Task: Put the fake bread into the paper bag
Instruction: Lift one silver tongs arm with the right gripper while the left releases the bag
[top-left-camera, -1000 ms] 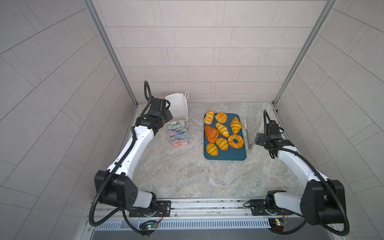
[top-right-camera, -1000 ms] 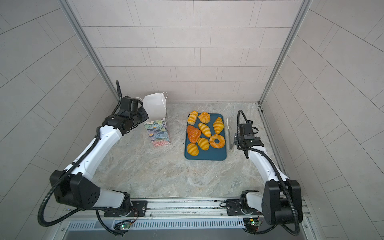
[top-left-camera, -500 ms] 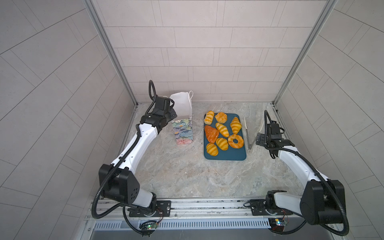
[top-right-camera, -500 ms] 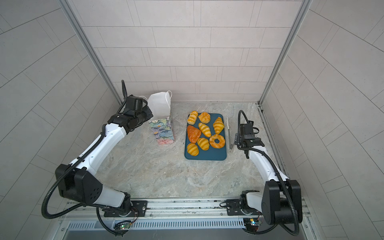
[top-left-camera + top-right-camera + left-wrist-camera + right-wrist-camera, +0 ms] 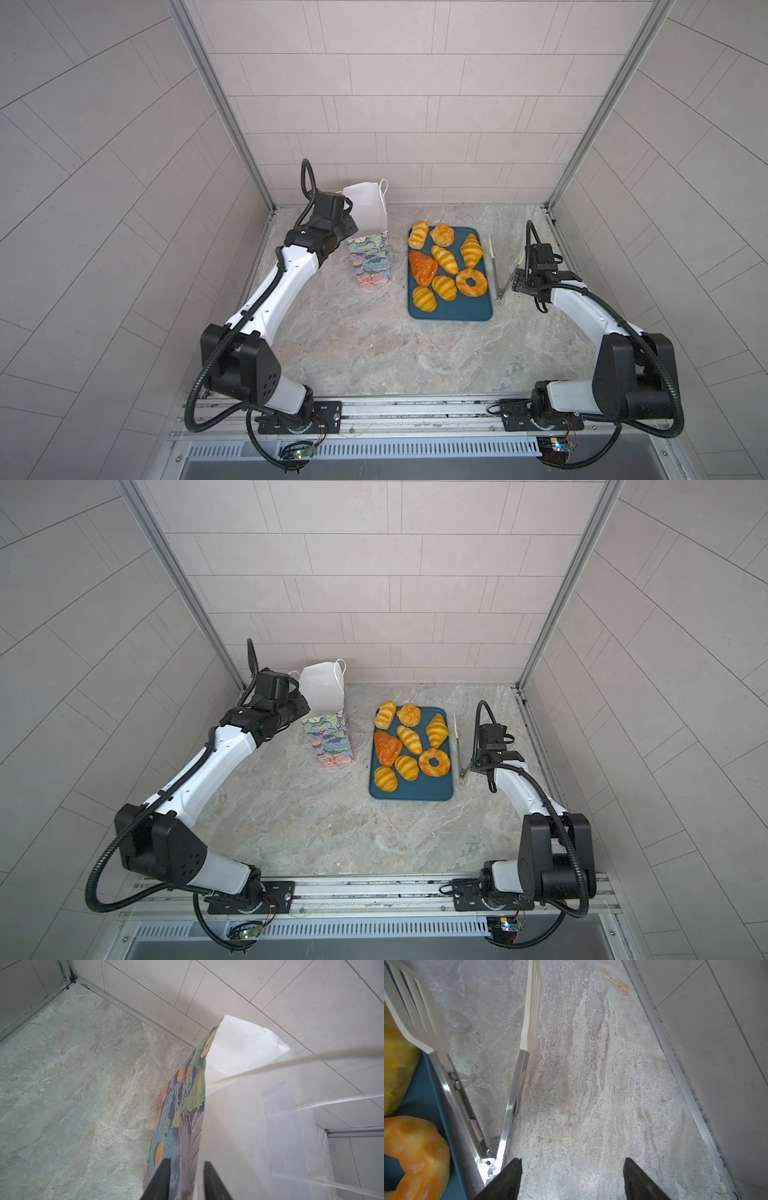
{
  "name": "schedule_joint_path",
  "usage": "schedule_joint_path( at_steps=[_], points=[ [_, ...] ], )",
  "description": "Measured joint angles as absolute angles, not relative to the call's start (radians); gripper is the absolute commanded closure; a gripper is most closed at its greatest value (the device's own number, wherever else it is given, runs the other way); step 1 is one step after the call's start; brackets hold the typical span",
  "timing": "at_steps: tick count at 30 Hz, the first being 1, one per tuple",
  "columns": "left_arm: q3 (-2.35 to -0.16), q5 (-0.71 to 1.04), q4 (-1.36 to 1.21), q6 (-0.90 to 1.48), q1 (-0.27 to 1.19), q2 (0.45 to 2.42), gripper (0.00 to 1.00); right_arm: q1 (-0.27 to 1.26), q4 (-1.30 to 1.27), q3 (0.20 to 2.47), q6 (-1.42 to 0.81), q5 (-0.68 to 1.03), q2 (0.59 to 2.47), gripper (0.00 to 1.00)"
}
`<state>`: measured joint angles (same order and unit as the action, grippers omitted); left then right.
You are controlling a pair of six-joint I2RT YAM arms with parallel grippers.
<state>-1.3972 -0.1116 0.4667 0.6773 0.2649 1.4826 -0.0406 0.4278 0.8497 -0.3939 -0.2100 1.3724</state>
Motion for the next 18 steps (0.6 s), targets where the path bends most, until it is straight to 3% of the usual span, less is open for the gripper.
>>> schedule_joint_path(
  at_steps=[4, 11, 18],
  points=[
    [-1.369, -0.127, 0.461, 0.664, 0.265, 1.437, 0.29, -0.041, 0.416, 0.876, -0.425, -0.203, 1.425, 0.29],
    [-1.303, -0.162, 0.457, 0.607, 0.273, 1.327, 0.12, -0.041, 0.385, 0.950, -0.486, -0.176, 1.550, 0.38],
    [-1.258, -0.266, 0.459, 0.531, 0.348, 1.244, 0.08, -0.041, 0.387, 1.050, -0.528, -0.154, 1.678, 0.43]
  ],
)
